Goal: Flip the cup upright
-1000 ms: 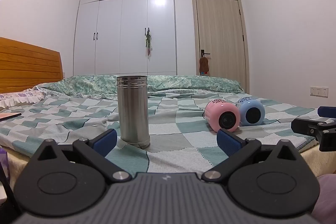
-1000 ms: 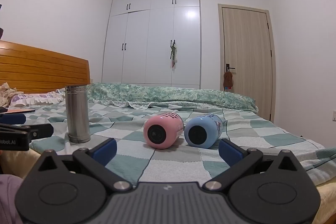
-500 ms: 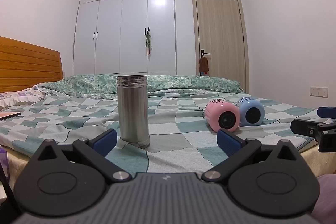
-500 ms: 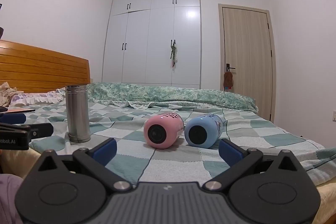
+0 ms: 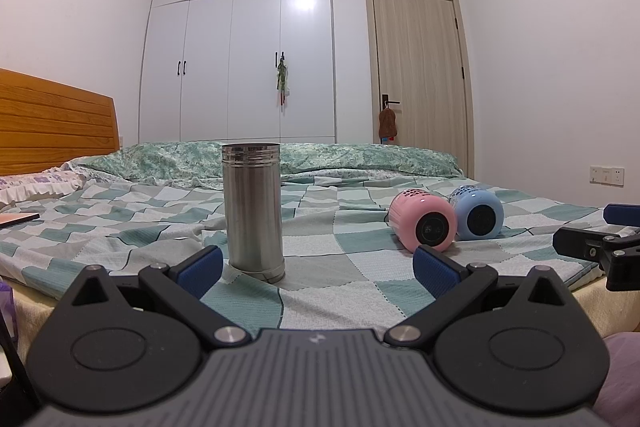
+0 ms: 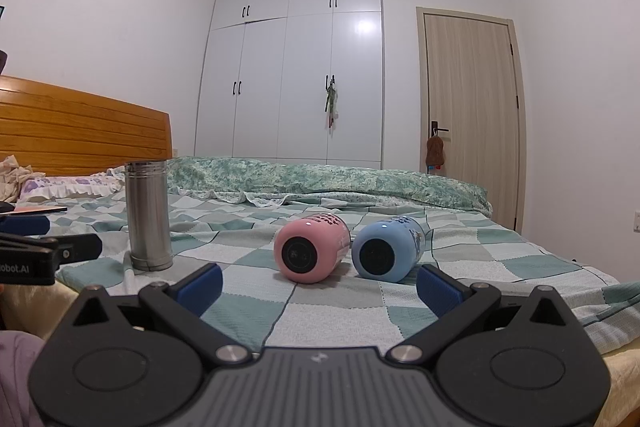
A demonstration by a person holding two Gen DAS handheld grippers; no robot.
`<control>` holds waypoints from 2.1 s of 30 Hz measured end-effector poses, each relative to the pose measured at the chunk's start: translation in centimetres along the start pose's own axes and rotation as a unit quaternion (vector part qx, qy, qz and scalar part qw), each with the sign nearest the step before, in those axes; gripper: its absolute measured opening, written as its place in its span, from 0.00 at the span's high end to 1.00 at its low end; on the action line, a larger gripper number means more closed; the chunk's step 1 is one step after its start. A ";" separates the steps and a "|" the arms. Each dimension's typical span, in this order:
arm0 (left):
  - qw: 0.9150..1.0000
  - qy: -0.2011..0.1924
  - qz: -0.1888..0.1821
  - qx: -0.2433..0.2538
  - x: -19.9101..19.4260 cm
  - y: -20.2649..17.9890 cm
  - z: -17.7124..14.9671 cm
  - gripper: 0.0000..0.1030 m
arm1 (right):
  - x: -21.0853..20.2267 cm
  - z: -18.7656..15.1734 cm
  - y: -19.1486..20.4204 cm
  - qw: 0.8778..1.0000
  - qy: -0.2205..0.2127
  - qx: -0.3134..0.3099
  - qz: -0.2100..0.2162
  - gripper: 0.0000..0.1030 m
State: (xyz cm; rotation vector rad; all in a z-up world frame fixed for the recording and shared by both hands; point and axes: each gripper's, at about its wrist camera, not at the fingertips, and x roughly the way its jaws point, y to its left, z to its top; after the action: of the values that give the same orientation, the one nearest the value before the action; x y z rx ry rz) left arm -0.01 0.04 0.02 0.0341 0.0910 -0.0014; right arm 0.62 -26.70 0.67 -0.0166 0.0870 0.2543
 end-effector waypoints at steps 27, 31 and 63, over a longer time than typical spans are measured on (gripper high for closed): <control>1.000 0.000 -0.001 -0.001 0.0 0.0 0.0 0.00 | 0.1 0.0 0.0 1.000 0.002 0.000 0.000 0.00; 1.000 0.000 -0.001 -0.001 0.0 0.0 0.0 0.00 | 0.2 0.0 0.0 1.000 0.002 0.000 0.000 0.00; 1.000 0.019 -0.008 -0.013 0.5 -0.7 0.1 0.00 | 0.6 0.1 0.0 1.000 0.013 -0.002 0.000 0.00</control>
State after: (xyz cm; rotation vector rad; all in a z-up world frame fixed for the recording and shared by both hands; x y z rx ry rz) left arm 0.49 -0.65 0.07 0.0074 0.1291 -0.0149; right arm 1.23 -26.58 0.75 -0.0233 0.1134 0.2547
